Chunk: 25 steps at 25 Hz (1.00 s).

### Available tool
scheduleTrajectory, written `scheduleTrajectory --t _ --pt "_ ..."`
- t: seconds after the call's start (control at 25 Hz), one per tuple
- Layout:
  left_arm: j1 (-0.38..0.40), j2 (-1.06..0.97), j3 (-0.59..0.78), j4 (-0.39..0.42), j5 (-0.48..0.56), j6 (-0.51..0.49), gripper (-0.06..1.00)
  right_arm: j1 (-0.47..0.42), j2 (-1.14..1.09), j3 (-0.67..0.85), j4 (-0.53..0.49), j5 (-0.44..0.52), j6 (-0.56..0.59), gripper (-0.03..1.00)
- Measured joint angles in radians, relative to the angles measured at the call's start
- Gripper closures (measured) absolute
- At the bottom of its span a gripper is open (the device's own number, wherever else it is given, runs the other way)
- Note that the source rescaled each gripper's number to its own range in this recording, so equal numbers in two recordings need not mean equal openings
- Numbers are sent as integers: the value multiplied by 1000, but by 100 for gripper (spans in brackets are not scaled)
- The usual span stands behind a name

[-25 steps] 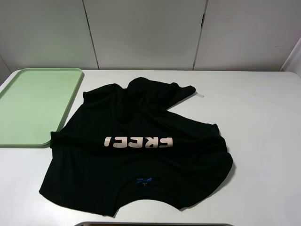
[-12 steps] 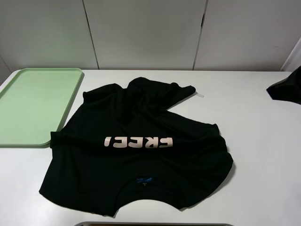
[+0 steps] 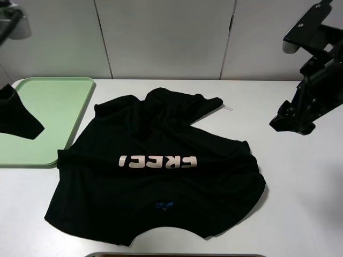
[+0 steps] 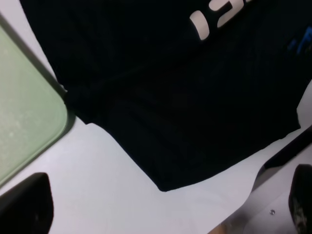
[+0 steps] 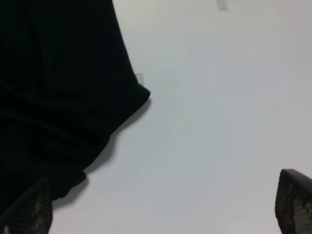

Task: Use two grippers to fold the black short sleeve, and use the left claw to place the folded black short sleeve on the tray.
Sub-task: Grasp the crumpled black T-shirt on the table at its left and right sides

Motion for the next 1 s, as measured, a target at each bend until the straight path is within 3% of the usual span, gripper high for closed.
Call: scheduleTrajectory --t 0.48,0.8,1.0 --pt "0 134 0 0 -26 14 -1 0 228 -1 0 -9 -46 -3" --pt "0 139 0 0 -27 24 -1 1 292 -1 54 -34 -237 -3" --pt "0 140 0 -1 -27 25 -1 74 331 -1 128 -48 -431 -3"
